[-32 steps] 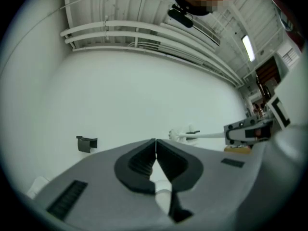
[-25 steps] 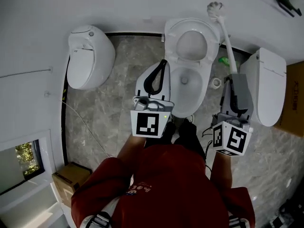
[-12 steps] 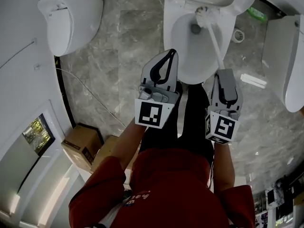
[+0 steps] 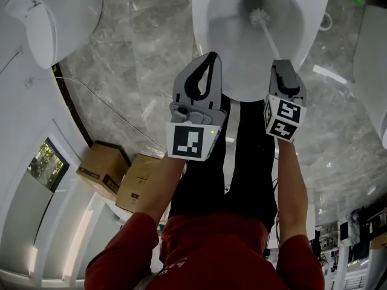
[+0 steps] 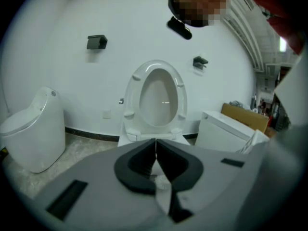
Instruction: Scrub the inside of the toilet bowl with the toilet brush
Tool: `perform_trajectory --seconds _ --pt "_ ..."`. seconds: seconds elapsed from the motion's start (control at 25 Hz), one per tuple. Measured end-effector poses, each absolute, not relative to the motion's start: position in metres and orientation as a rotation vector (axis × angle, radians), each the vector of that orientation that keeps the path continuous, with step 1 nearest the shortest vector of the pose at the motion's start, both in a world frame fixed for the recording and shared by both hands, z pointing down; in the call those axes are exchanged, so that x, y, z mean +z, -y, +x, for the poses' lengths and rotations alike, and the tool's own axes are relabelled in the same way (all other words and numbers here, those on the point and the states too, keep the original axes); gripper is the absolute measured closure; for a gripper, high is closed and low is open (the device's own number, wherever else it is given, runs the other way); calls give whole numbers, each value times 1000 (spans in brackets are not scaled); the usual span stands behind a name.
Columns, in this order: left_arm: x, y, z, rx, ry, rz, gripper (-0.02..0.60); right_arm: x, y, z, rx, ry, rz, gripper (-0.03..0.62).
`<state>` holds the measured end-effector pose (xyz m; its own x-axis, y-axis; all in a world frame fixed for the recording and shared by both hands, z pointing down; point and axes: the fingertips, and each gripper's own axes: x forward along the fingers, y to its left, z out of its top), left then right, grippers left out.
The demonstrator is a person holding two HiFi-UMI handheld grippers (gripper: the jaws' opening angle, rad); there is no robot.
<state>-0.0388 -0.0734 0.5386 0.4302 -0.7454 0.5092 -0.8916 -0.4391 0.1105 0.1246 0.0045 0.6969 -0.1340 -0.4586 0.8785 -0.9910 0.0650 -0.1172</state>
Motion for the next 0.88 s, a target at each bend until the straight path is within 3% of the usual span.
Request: perform_trajectory --seconds 0.44,0.56,0.76,0.88 --pt "539 78 -58 563 1447 2301 583 763 89 101 879 1617 1225 447" --pt "540 80 -63 565 1457 2299 583 777 95 86 503 1639 954 447" --pt "544 79 -70 573 1461 2284 583 784 91 63 -440 1554 285 447" --pt "542 78 -72 566 1467 2285 583 789 85 67 -416 1554 282 445"
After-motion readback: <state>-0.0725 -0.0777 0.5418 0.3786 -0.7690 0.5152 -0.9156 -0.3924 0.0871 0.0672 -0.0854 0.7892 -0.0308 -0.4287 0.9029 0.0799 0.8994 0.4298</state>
